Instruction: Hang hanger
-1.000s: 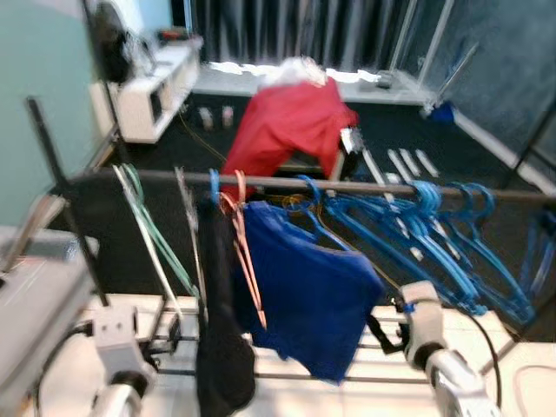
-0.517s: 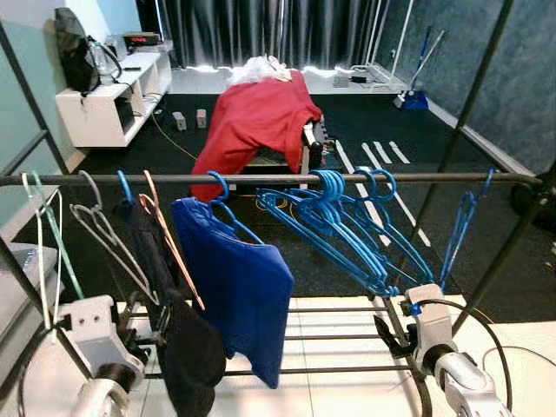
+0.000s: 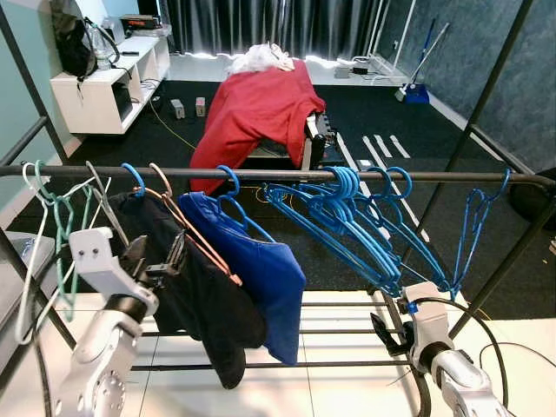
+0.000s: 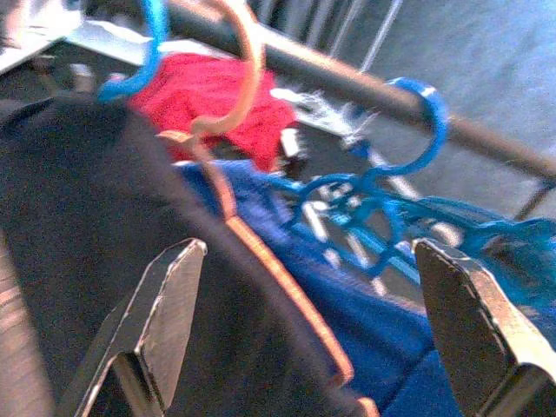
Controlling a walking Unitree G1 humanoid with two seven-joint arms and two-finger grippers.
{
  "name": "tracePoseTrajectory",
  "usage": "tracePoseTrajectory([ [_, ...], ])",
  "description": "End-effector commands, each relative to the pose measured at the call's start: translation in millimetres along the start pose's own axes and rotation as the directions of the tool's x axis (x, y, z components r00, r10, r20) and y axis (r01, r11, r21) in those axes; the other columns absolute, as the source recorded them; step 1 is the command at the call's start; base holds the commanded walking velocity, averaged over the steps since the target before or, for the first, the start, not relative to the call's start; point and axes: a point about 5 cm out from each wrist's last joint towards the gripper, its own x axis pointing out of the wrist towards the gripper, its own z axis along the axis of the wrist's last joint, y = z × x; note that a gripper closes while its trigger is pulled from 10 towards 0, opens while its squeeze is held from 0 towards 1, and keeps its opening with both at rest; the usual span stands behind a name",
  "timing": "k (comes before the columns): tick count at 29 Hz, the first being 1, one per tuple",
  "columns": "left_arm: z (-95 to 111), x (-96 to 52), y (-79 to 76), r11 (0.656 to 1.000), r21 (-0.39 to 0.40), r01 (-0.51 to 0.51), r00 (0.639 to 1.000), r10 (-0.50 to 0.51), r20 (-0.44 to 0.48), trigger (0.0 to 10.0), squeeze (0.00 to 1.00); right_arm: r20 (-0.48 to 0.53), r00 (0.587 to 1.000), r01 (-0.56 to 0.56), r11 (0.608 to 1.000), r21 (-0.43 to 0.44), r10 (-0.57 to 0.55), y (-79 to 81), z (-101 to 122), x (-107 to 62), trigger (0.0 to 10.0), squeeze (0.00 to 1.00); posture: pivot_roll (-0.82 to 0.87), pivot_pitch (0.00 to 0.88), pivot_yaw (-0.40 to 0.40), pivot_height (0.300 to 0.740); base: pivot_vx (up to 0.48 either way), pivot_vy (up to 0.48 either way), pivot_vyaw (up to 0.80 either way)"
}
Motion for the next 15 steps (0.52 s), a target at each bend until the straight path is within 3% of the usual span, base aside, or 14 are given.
tracePoseTrajectory([
  [1,5.8,2.5,-7.9,0.996,-0.040,0.086,0.996,-0.086,0.003,10.0,0.00,-0.008,1.000,0.006,1.000,-0.011,-0.006,2.0,-2.1,-0.1,10.0,0.00,-0.07,0.000,-0.036,0.740,0.000,0.000,0.00],
  [4,8.3,5.2,-9.1,0.993,-0.029,0.114,0.993,-0.114,-0.010,10.0,0.00,-0.007,1.000,0.011,1.000,-0.010,-0.011,2.4,-2.0,0.3,10.0,0.00,-0.07,0.000,-0.035,0.740,0.000,0.000,0.00],
  [8,4.6,10.9,-4.6,0.998,-0.005,0.056,0.998,-0.056,-0.040,10.0,0.00,-0.007,1.000,0.013,1.000,-0.011,-0.013,2.5,-1.6,0.7,10.0,0.00,-0.07,0.000,-0.036,0.740,0.000,0.000,0.00],
  [11,-15.1,19.5,-0.7,0.994,0.076,-0.082,0.986,0.092,-0.141,10.0,0.00,-0.007,1.000,0.015,1.000,-0.015,-0.015,2.2,-1.0,0.9,10.0,0.00,-0.07,0.000,-0.033,0.740,0.000,0.000,0.00],
  [14,-20.3,21.2,-0.7,0.989,0.104,-0.107,0.979,0.123,-0.163,10.0,0.00,-0.006,1.000,0.016,1.000,-0.016,-0.016,2.1,-0.8,0.9,10.0,0.00,-0.07,0.000,-0.033,0.740,0.000,0.000,0.00],
  [15,-24.2,22.6,1.1,0.977,0.167,-0.132,0.971,0.162,-0.178,10.0,0.00,-0.006,1.000,0.018,1.000,-0.017,-0.018,2.0,-0.7,0.8,10.0,0.00,-0.07,0.000,-0.033,0.740,0.000,0.000,0.00],
])
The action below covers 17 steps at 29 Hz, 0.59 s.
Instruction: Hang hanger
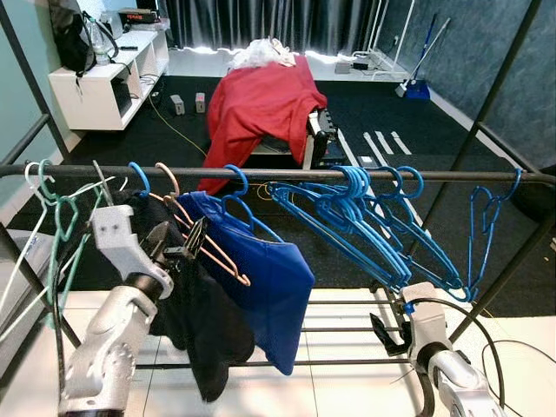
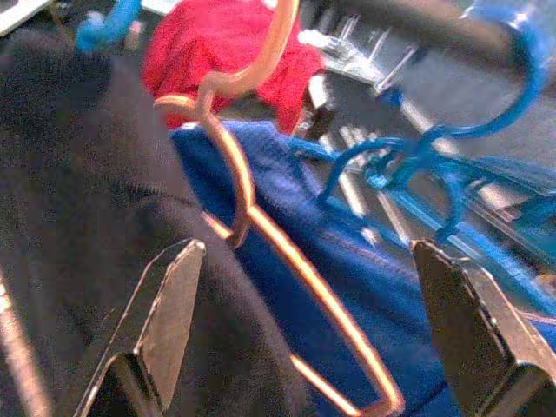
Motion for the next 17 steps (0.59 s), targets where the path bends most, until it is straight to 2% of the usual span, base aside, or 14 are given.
tracePoseTrajectory([
  [1,-7.2,2.3,1.8,0.997,0.070,-0.042,0.998,0.045,-0.042,10.0,0.00,-0.002,1.000,0.003,1.000,-0.006,-0.003,0.2,-0.6,-0.4,10.0,0.00,-0.08,0.000,-0.033,0.740,0.000,0.000,0.00],
  [2,-7.2,2.3,1.8,0.997,0.070,-0.042,0.998,0.045,-0.042,10.0,0.00,-0.002,1.000,0.003,1.000,-0.006,-0.003,0.2,-0.6,-0.4,10.0,0.00,-0.08,0.000,-0.033,0.740,0.000,0.000,0.00],
  [4,-13.3,3.8,14.5,0.973,0.192,-0.131,0.986,0.149,-0.079,10.0,0.00,0.000,1.000,0.007,1.000,-0.007,-0.007,0.6,-0.6,-0.7,10.0,0.00,-0.08,0.000,-0.030,0.740,0.000,0.000,0.00],
  [5,-13.3,3.8,14.5,0.973,0.192,-0.131,0.986,0.149,-0.079,10.0,0.00,0.000,1.000,0.007,1.000,-0.007,-0.007,0.6,-0.6,-0.7,10.0,0.00,-0.08,0.000,-0.030,0.740,0.000,0.000,0.00],
  [8,-16.5,1.5,37.8,0.911,0.327,-0.251,0.948,0.300,-0.108,10.0,0.00,0.003,1.000,0.013,1.000,-0.006,-0.013,1.4,-0.7,-1.2,10.0,0.00,-0.08,0.000,-0.025,0.740,0.000,0.000,0.00],
  [9,-16.5,1.5,37.8,0.911,0.327,-0.251,0.948,0.300,-0.108,10.0,0.00,0.003,1.000,0.013,1.000,-0.006,-0.013,1.4,-0.7,-1.2,10.0,0.00,-0.08,0.000,-0.025,0.740,0.000,0.000,0.00],
  [10,-15.3,-0.7,47.3,0.878,0.376,-0.295,0.929,0.356,-0.102,10.0,0.00,0.004,1.000,0.014,1.000,-0.006,-0.014,1.6,-0.7,-1.3,10.0,0.00,-0.08,0.000,-0.024,0.740,0.000,0.000,0.00],
  [11,-15.3,-0.7,47.3,0.878,0.376,-0.295,0.929,0.356,-0.102,10.0,0.00,0.004,1.000,0.014,1.000,-0.006,-0.014,1.6,-0.7,-1.3,10.0,0.00,-0.08,0.000,-0.024,0.740,0.000,0.000,0.00],
  [12,-15.0,-2.5,56.2,0.854,0.400,-0.333,0.910,0.403,-0.101,10.0,0.00,0.005,1.000,0.016,1.000,-0.006,-0.016,1.8,-0.8,-1.4,10.0,0.00,-0.08,0.000,-0.024,0.740,0.000,0.000,0.00],
  [13,-15.6,-3.1,60.4,0.845,0.404,-0.352,0.900,0.424,-0.102,10.0,0.00,0.005,1.000,0.016,1.000,-0.005,-0.016,1.8,-0.8,-1.4,10.0,0.00,-0.08,0.000,-0.024,0.740,0.000,0.000,0.00],
  [16,-19.3,-2.8,59.3,0.859,0.382,-0.341,0.902,0.413,-0.123,10.0,0.00,0.005,1.000,0.017,1.000,-0.006,-0.017,1.7,-0.6,-1.4,10.0,0.00,-0.08,0.000,-0.025,0.740,0.000,0.000,0.00],
  [17,-24.1,-2.1,55.4,0.876,0.364,-0.315,0.910,0.389,-0.147,5.0,0.00,0.006,1.000,0.018,1.000,-0.007,-0.018,1.5,-0.4,-1.3,10.0,0.00,-0.09,0.000,-0.024,0.740,0.000,0.000,0.00],
])
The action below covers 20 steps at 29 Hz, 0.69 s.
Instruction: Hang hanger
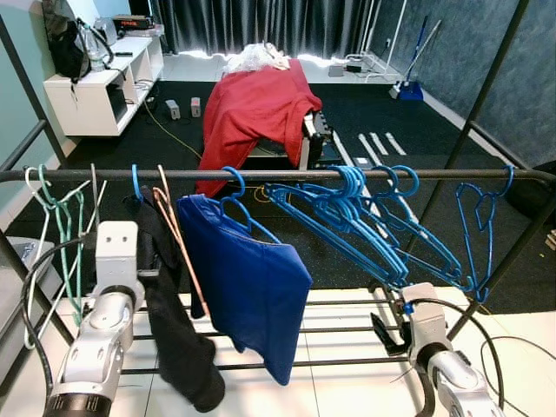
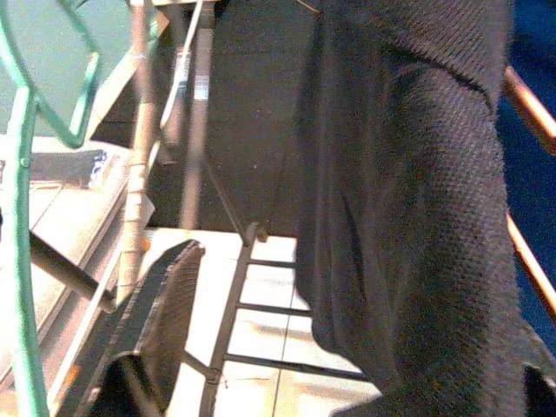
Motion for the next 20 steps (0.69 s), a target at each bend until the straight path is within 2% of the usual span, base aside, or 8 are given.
tracePoseTrajectory([
  [1,-10.0,-0.1,-11.0,0.996,-0.060,0.066,0.997,-0.069,-0.045,1.1,0.00,0.007,1.000,0.003,1.000,-0.004,-0.003,1.4,0.3,-0.7,10.0,0.00,-0.09,0.000,-0.024,0.740,0.000,0.000,0.00],
  [2,-12.8,-0.3,-16.7,0.989,-0.106,0.105,0.993,-0.111,-0.051,1.1,0.00,0.007,1.000,0.004,1.000,-0.004,-0.004,1.3,0.4,-0.7,10.0,0.00,-0.09,0.000,-0.024,0.740,0.000,0.000,0.00],
  [3,-16.7,-1.2,-24.2,0.979,-0.128,0.162,0.983,-0.171,-0.063,0.0,0.00,0.008,1.000,0.006,1.000,-0.005,-0.006,1.4,0.5,-0.6,10.0,0.00,-0.09,0.000,-0.023,0.740,0.000,0.000,0.00],
  [9,-27.4,-3.4,-36.2,0.954,-0.131,0.269,0.956,-0.282,-0.088,0.0,0.00,0.009,1.000,0.012,1.000,-0.007,-0.012,1.9,0.2,-0.9,10.0,0.00,-0.10,0.000,-0.017,0.740,0.000,0.000,0.00],
  [13,-33.7,-0.7,-33.8,0.956,-0.110,0.272,0.953,-0.284,-0.107,0.0,0.00,0.010,1.000,0.019,1.000,-0.007,-0.019,2.2,-0.4,-1.3,10.0,0.00,-0.10,0.000,-0.014,0.740,0.000,0.000,0.00],
  [14,-32.9,3.6,-25.1,0.969,-0.085,0.233,0.964,-0.242,-0.109,0.0,0.00,0.012,1.000,0.023,1.000,-0.008,-0.023,2.2,-0.4,-1.4,10.0,0.00,-0.10,0.000,-0.014,0.740,0.000,0.000,0.00],
  [16,-31.6,4.9,-21.8,0.973,-0.076,0.219,0.968,-0.227,-0.105,0.0,0.00,0.012,1.000,0.023,1.000,-0.009,-0.023,2.2,-0.4,-1.4,10.0,0.00,-0.10,0.000,-0.014,0.740,0.000,0.000,0.00],
  [20,-18.0,9.1,-6.0,0.988,-0.067,0.139,0.990,-0.141,-0.028,0.0,0.00,0.012,1.000,0.023,1.000,-0.010,-0.023,2.2,-0.6,-1.3,10.0,0.00,-0.10,0.000,-0.017,0.740,0.000,0.000,0.00],
])
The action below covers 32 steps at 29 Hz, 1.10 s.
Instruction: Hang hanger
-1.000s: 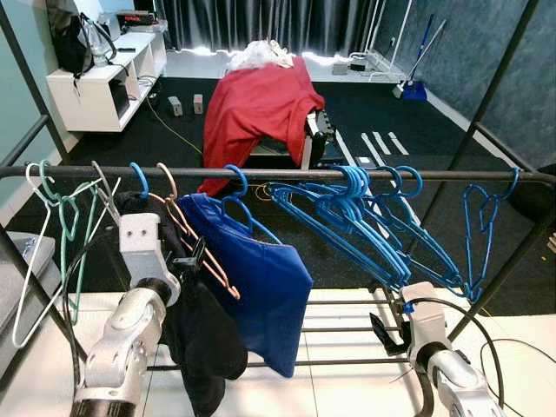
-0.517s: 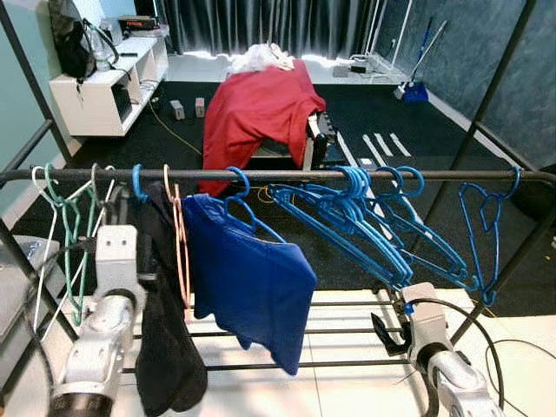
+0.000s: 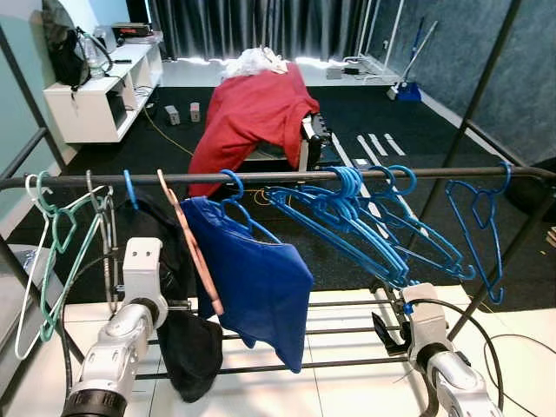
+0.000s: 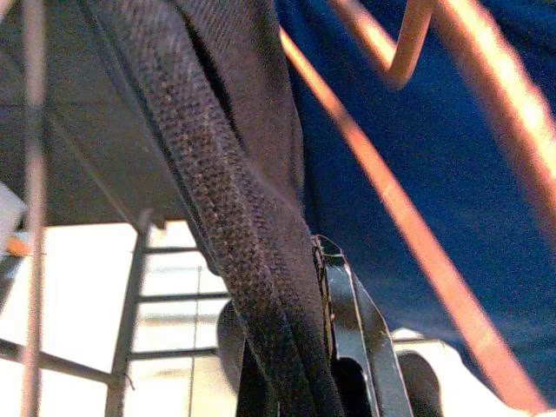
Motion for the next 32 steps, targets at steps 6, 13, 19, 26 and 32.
tracePoseTrajectory([
  [6,40.5,-13.2,29.3,0.993,-0.019,-0.118,0.964,0.119,0.239,0.0,0.00,0.012,1.000,0.000,1.000,-0.008,0.000,1.2,0.7,0.0,10.0,0.00,-0.09,0.000,-0.022,0.740,0.000,0.000,0.00],
  [13,24.5,-36.0,28.3,0.999,-0.026,-0.027,0.958,0.033,0.285,0.0,0.00,0.010,1.000,-0.001,1.000,-0.010,0.001,0.3,1.3,0.4,10.0,0.00,-0.09,0.000,-0.025,0.740,0.000,0.000,0.00],
  [19,-8.7,-66.6,11.8,0.974,0.038,0.222,0.948,-0.224,0.226,0.0,0.00,0.005,1.000,0.001,1.000,-0.015,-0.001,-1.0,1.4,0.6,10.0,0.00,-0.08,0.000,-0.028,0.740,0.000,0.000,0.00],
  [26,-38.6,-100.6,13.9,0.884,0.080,0.461,0.881,-0.467,0.075,4.2,0.00,0.002,1.000,0.001,1.000,-0.017,-0.001,-1.4,1.3,0.9,10.0,0.00,-0.08,0.000,-0.027,0.740,0.000,0.000,0.00],
  [32,-36.6,-114.3,35.0,0.862,0.035,0.506,0.859,-0.507,0.071,10.0,0.00,0.000,1.000,0.002,1.000,-0.016,-0.002,-2.6,1.7,1.7,10.0,0.00,-0.07,0.000,-0.029,0.740,0.000,0.000,0.00],
])
